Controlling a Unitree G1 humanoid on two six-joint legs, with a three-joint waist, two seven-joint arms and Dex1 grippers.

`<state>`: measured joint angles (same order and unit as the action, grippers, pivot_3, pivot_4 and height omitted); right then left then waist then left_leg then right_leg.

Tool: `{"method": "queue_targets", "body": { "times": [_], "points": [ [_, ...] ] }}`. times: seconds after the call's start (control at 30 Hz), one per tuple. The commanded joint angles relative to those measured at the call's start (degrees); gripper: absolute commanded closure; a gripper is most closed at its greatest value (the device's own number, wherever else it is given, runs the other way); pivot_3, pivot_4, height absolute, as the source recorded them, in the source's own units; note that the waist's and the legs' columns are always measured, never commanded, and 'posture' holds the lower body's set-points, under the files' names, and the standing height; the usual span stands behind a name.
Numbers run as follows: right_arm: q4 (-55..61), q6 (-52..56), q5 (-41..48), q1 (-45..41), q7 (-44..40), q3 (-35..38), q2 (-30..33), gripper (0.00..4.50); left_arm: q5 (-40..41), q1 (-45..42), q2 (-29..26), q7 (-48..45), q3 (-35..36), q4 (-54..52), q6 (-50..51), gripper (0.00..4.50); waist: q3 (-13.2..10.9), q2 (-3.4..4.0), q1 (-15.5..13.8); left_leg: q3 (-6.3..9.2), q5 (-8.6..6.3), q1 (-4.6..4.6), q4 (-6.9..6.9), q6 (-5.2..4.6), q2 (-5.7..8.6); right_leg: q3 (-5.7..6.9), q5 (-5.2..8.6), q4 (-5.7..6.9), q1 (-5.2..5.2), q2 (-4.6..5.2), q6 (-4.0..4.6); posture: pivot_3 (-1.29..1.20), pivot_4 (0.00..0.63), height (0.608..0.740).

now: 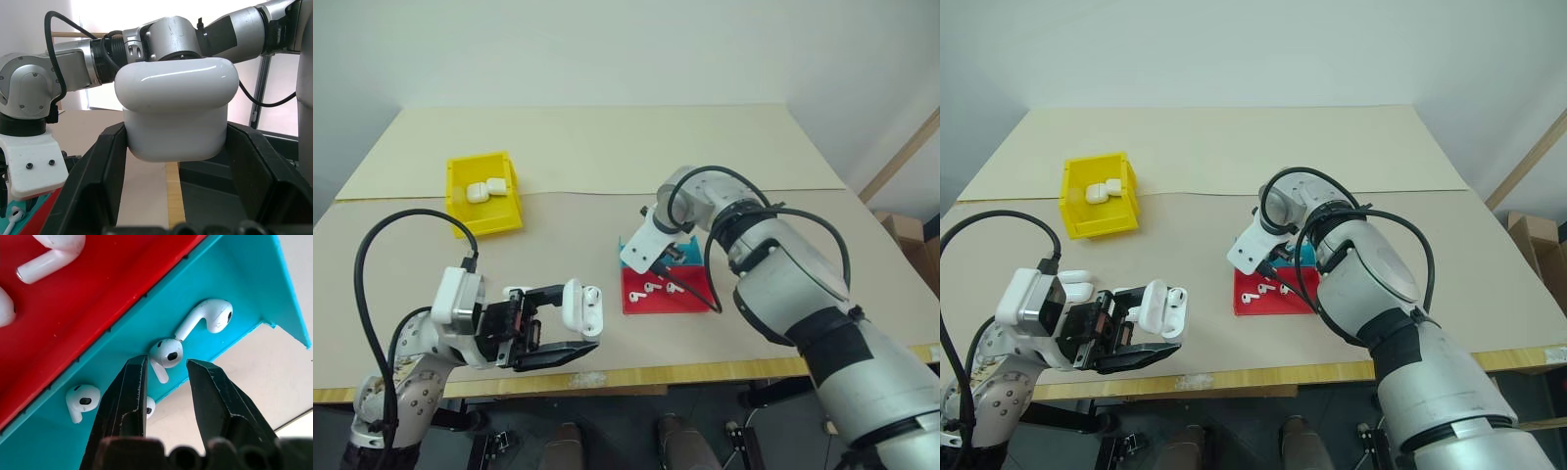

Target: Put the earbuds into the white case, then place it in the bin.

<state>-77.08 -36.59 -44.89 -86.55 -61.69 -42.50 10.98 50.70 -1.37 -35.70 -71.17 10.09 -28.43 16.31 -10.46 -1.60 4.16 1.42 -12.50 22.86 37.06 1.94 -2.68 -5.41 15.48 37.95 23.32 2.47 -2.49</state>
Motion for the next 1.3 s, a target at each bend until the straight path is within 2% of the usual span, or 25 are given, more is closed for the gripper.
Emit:
{"method": "queue_targets", "body": {
  "times": [0.03, 1.3],
  "points": [
    [0.24, -1.16, -0.23, -0.58, -0.36, -0.17, 0.23, 2.86, -0.05, -0.08, 0.09, -0.17, 0.31, -0.91, -1.13, 1.73, 0.0, 0.0, 0.0, 0.0, 0.0, 0.0, 0.0, 0.0, 0.0, 0.0, 0.0, 0.0, 0.0, 0.0, 0.0, 0.0, 0.15, 0.74],
    [-0.02, -2.92, -2.4, -0.22, 2.27, -2.32, -0.29, 2.86, 0.36, -0.06, 0.05, 0.45, 0.25, -1.55, -0.69, 1.73, 0.0, 0.0, 0.01, 0.0, 0.0, -0.05, 0.0, 0.0, 0.0, 0.0, 0.0, 0.02, -0.02, 0.0, 0.0, 0.0, 0.15, 0.74]
  ]
}}
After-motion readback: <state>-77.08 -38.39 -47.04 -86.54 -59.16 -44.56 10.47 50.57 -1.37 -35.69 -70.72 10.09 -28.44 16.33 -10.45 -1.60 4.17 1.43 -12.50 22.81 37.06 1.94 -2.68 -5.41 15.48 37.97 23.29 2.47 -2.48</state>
